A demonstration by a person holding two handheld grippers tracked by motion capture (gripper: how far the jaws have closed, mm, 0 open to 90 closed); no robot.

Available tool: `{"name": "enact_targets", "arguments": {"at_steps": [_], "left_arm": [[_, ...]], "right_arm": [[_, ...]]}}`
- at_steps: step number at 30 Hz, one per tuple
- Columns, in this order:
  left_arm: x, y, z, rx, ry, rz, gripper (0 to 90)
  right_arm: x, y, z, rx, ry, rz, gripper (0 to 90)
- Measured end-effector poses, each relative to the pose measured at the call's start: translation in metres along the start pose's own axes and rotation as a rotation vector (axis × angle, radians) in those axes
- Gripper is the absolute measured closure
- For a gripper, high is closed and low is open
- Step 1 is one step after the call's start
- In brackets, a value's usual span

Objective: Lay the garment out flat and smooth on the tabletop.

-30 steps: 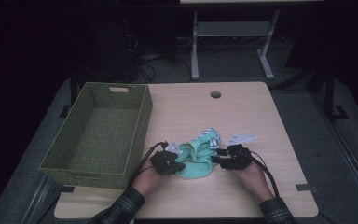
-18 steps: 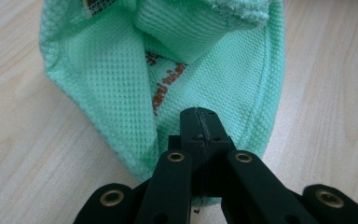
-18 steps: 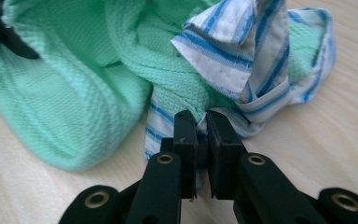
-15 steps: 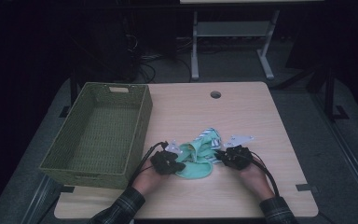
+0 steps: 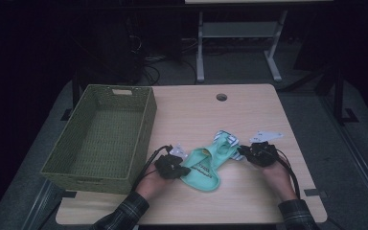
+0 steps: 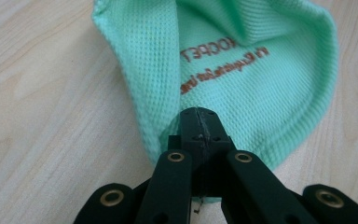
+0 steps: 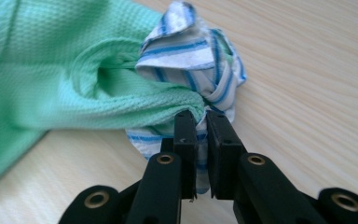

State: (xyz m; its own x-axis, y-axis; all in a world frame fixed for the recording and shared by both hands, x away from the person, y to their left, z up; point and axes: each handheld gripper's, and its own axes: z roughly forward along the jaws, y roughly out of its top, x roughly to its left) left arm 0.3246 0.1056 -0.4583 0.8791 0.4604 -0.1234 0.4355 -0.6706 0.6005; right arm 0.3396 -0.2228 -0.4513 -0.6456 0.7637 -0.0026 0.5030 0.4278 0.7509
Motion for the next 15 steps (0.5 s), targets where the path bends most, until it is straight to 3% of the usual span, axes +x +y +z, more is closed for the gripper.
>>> {"name": "enact_targets", "arguments": {"at_steps": [9,15], "left_arm": [[0.0,0.0,0.0,0.0,0.001,0.0,89.7],[0.001,0.0,0.0,0.003,-0.006,-0.007,89.6]], "right_arm": [[-0.023,-0.005,0.009,0.012,-0.062,0.014,82.6],[-0.021,-0.004,0.006,-0.006,-0.057,0.037,69.9]]}}
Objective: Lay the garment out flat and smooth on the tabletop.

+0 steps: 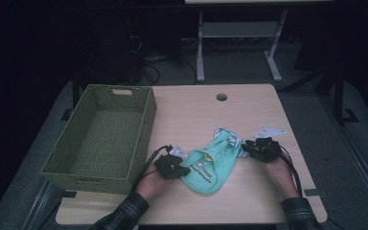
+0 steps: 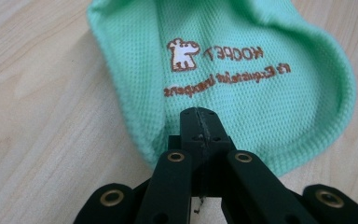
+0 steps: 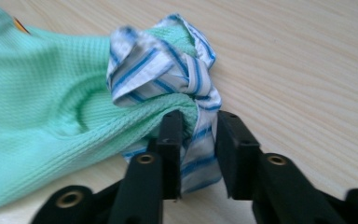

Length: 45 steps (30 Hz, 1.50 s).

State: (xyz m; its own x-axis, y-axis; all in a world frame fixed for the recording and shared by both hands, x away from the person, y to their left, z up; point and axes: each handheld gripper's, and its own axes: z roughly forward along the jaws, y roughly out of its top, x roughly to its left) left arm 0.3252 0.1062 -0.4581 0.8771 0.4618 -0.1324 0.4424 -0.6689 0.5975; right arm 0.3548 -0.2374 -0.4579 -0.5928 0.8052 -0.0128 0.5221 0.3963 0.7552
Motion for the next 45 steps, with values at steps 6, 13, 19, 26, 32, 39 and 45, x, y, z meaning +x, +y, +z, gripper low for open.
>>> {"name": "enact_targets", "arguments": {"at_steps": [6,13,19,26,32,39,45], "left_arm": [[0.0,0.001,0.0,0.0,-0.006,-0.013,89.6],[0.0,0.006,-0.007,-0.051,-0.008,-0.029,89.4],[0.005,0.012,-0.011,-0.066,0.023,-0.025,85.0],[0.014,0.023,-0.013,-0.094,0.054,-0.034,76.3],[0.02,0.031,-0.012,-0.106,0.063,-0.044,73.0],[0.025,0.045,-0.009,-0.116,0.063,-0.032,68.3],[0.033,0.057,-0.005,-0.131,0.046,-0.034,67.4]], "right_arm": [[0.005,0.001,-0.013,-0.025,0.055,0.031,71.0],[0.024,0.002,-0.017,-0.019,0.146,0.021,83.0],[0.043,0.001,-0.014,0.007,0.198,-0.007,90.0],[0.058,-0.006,-0.006,0.031,0.238,-0.016,90.0],[0.07,-0.009,0.0,0.055,0.26,-0.049,90.0],[0.074,-0.011,0.006,0.089,0.259,-0.073,90.0],[0.073,-0.011,0.006,0.09,0.26,-0.078,90.0]]}}
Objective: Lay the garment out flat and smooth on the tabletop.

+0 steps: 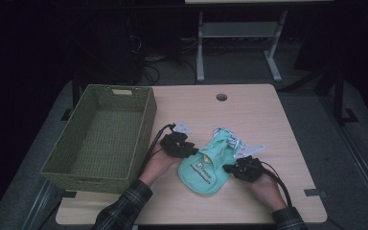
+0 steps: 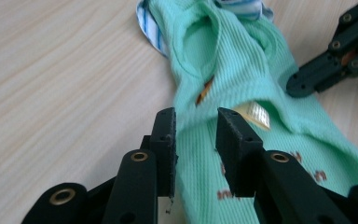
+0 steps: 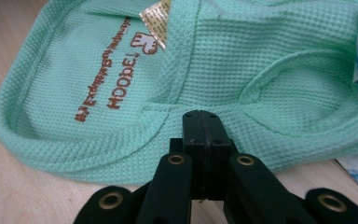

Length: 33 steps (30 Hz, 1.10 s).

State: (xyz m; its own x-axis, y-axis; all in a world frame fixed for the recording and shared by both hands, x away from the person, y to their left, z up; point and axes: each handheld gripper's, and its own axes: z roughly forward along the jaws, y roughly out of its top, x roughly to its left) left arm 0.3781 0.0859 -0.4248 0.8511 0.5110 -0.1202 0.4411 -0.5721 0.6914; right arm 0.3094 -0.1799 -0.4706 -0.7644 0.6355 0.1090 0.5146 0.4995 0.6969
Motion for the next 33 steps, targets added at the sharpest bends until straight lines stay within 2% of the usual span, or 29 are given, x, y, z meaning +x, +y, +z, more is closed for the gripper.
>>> {"name": "enact_targets", "arguments": {"at_steps": [8,9,13,20,24,26,29,31,33], "left_arm": [[0.01,0.019,0.013,-0.018,-0.013,0.007,67.5],[0.011,0.021,0.016,-0.025,-0.017,-0.003,67.5],[0.014,0.026,0.028,-0.003,-0.024,0.021,67.5],[0.013,0.022,0.045,0.033,-0.046,0.007,68.2],[0.013,0.02,0.051,0.042,-0.057,-0.004,72.4],[0.014,0.019,0.053,0.062,-0.058,0.009,76.6],[0.012,0.018,0.054,0.073,-0.057,0.009,88.3],[0.012,0.018,0.053,0.077,-0.056,0.009,89.5],[0.011,0.019,0.05,0.078,-0.031,0.015,89.7]], "right_arm": [[0.0,0.0,0.0,0.002,-0.001,-0.003,90.0],[0.001,0.0,0.0,0.003,-0.001,-0.003,90.0],[0.001,0.0,0.0,0.003,0.0,-0.002,90.0],[0.0,0.0,0.0,0.007,0.0,-0.011,90.0],[0.001,0.001,0.0,0.009,0.002,-0.011,90.0],[0.001,0.001,0.0,0.009,0.0,-0.012,90.0],[0.001,0.001,0.0,0.009,0.001,-0.012,90.0],[0.001,0.001,0.0,0.009,0.001,-0.013,90.0],[0.001,0.001,0.0,0.01,0.001,-0.013,90.0]]}}
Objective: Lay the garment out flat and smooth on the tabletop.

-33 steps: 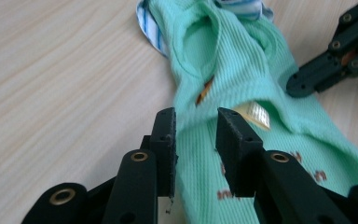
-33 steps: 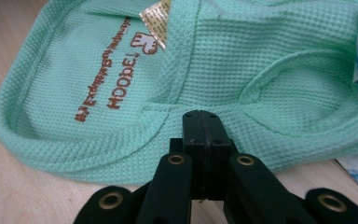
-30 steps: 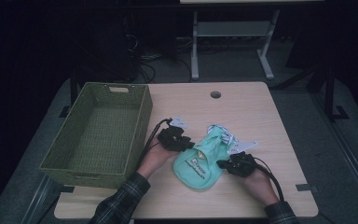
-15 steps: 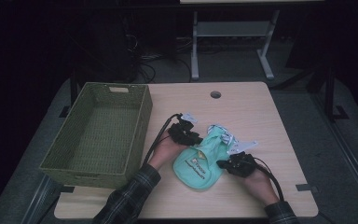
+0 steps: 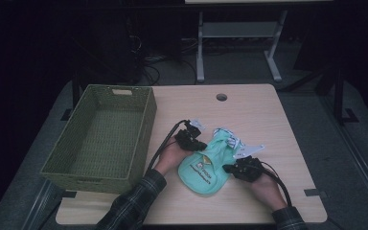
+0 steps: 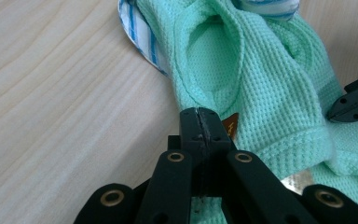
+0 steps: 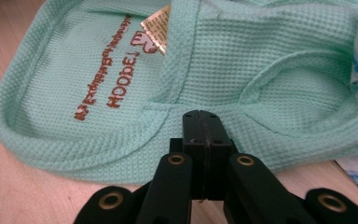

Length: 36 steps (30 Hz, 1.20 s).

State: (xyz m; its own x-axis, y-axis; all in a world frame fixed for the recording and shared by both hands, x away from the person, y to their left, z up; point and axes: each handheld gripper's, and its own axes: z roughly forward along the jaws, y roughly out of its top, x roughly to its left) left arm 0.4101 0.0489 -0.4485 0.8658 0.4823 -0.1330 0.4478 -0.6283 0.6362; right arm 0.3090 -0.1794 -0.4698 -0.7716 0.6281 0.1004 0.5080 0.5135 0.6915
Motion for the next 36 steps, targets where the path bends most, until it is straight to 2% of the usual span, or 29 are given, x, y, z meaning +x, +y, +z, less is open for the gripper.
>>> {"name": "enact_targets", "arguments": {"at_steps": [2,7,10,15,19,23,27,36], "left_arm": [[0.0,0.0,-0.006,0.001,0.024,0.012,89.7],[0.003,-0.003,-0.02,-0.006,0.066,0.008,89.7],[0.005,-0.008,-0.024,-0.005,0.073,-0.009,89.7],[0.004,-0.017,-0.027,0.027,0.08,-0.031,89.7],[0.001,-0.023,-0.025,0.046,0.073,-0.024,89.1],[-0.006,-0.024,-0.03,0.026,0.078,-0.011,83.7],[-0.014,-0.028,-0.037,0.016,0.059,0.0,83.0],[-0.024,-0.043,-0.032,0.072,0.005,-0.01,88.9]], "right_arm": [[0.0,0.0,0.0,0.003,-0.002,-0.004,90.0],[-0.002,-0.001,-0.003,0.016,-0.034,-0.009,90.0],[-0.006,-0.001,-0.005,0.017,-0.048,-0.013,90.0],[-0.01,-0.002,-0.007,0.022,-0.08,-0.01,90.0],[-0.015,-0.003,-0.008,0.021,-0.102,0.0,90.0],[-0.016,-0.003,-0.009,0.015,-0.102,0.007,90.0],[-0.017,-0.003,-0.014,-0.001,-0.105,0.02,89.9],[-0.019,-0.003,-0.011,0.025,-0.101,0.023,90.0]]}}
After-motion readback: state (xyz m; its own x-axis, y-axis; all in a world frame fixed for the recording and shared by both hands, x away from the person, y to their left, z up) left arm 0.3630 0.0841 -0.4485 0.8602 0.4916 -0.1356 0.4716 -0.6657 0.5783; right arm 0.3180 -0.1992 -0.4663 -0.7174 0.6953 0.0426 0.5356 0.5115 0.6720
